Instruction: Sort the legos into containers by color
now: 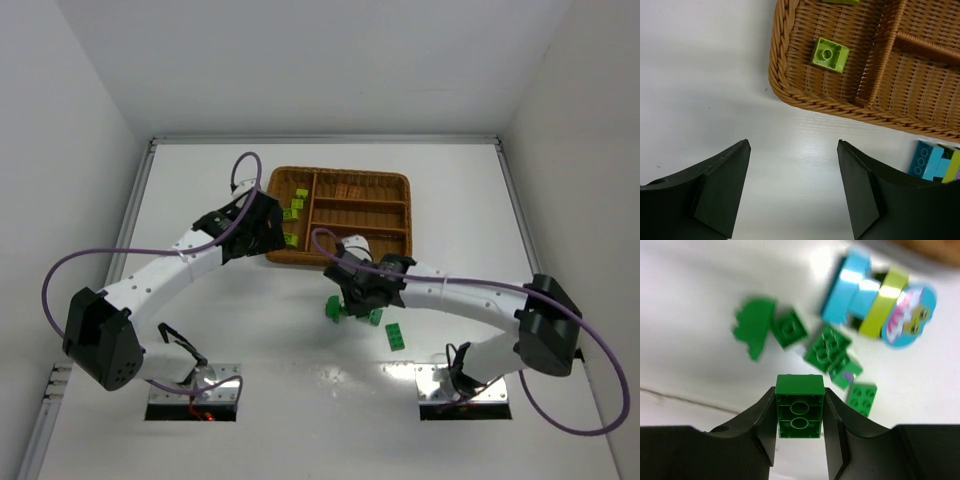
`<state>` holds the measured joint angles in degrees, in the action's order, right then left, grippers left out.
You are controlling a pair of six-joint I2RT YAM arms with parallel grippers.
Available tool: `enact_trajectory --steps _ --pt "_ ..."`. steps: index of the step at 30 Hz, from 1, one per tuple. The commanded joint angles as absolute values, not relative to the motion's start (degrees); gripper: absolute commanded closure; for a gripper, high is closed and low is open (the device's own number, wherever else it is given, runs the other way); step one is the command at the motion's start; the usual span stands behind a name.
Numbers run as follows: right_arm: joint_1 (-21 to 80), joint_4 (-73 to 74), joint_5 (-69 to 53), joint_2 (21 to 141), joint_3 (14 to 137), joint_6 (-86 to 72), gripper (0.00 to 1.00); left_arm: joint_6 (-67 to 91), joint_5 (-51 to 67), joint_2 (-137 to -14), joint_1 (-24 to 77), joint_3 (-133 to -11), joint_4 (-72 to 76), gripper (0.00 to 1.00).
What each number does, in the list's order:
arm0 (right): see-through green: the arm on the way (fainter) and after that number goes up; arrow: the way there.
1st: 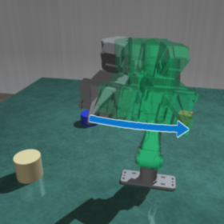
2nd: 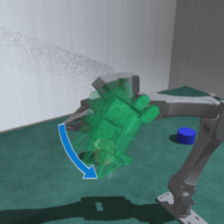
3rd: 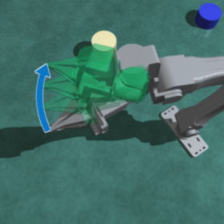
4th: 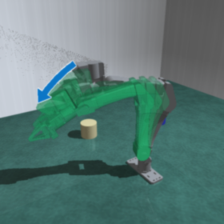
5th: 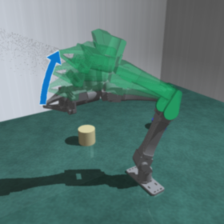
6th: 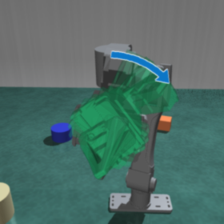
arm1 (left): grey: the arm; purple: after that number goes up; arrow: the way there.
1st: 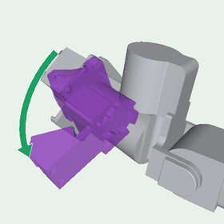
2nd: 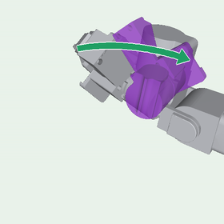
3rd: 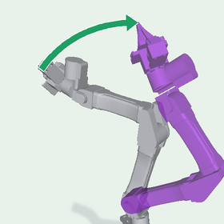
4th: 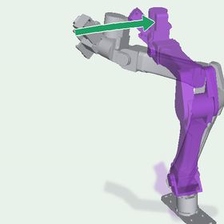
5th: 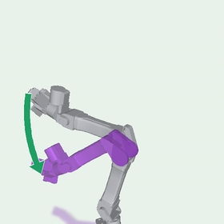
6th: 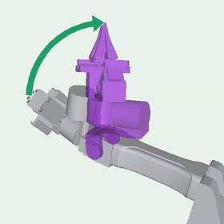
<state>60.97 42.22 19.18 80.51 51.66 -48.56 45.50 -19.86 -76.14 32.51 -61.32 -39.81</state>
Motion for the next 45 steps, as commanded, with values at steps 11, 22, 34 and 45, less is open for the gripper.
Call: enact_trajectory --steps 11,22,34,45 --pt "48.43 44.56 20.04 97.72 80.14 -39.37 0.73 45.09 -23.91 -74.27 31.46 -62.31 -42.53 0.23" --pt "39.38 44.48 14.68 105.99 91.66 -42.89 0.72 50.27 -27.51 -73.13 29.00 -62.93 -45.97 0.23" --pt "35.95 43.33 14.06 108.45 93.25 -41.75 0.72 49.75 -26.46 -73.13 29.00 -62.93 -45.44 0.23" --pt "35.42 42.80 14.59 113.81 100.01 -39.55 0.71 48.69 -25.22 -73.65 29.00 -62.93 -45.44 0.23"
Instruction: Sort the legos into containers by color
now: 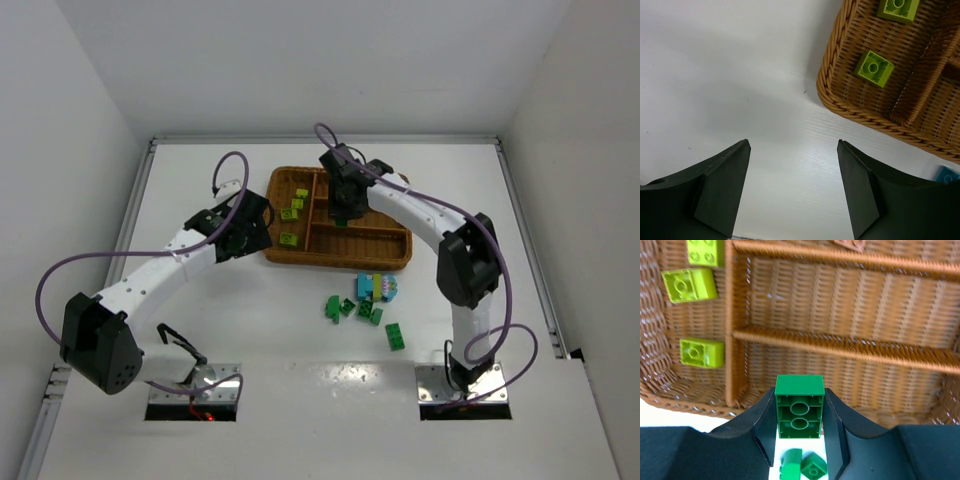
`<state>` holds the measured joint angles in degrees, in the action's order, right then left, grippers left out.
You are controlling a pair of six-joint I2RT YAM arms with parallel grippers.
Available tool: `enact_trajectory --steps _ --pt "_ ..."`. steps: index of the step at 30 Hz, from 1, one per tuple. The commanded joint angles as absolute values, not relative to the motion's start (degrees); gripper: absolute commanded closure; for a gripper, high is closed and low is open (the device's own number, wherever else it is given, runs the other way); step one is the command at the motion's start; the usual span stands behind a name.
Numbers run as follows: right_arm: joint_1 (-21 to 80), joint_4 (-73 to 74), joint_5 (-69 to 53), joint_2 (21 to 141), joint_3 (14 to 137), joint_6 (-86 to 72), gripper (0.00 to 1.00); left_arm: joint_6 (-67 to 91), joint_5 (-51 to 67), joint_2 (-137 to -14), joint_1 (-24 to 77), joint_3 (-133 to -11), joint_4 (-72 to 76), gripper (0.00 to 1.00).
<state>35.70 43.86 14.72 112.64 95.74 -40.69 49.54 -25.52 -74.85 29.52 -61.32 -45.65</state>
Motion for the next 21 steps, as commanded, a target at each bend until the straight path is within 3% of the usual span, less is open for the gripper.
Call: enact_trajectory --steps 1,8,17,20,21 --pt "35.42 42.80 15.11 115.04 100.72 -38.94 0.71 48.69 -24.70 -73.65 29.00 -62.93 -45.44 0.23" --pt "34.37 44.56 16.25 120.94 107.84 -38.32 0.71 48.16 -24.70 -73.65 29.00 -62.93 -44.91 0.23" --pt "31.47 43.42 15.21 124.53 107.84 -38.32 0.68 47.64 -24.70 -74.18 29.00 -62.93 -44.91 0.23" --pt "30.94 42.89 14.59 125.07 107.84 -38.32 0.56 47.64 -24.70 -74.18 29.00 -62.93 -44.91 0.23" --pt "30.42 42.37 14.59 125.76 107.84 -38.32 0.43 47.64 -24.70 -74.18 29.00 -62.93 -44.91 0.23"
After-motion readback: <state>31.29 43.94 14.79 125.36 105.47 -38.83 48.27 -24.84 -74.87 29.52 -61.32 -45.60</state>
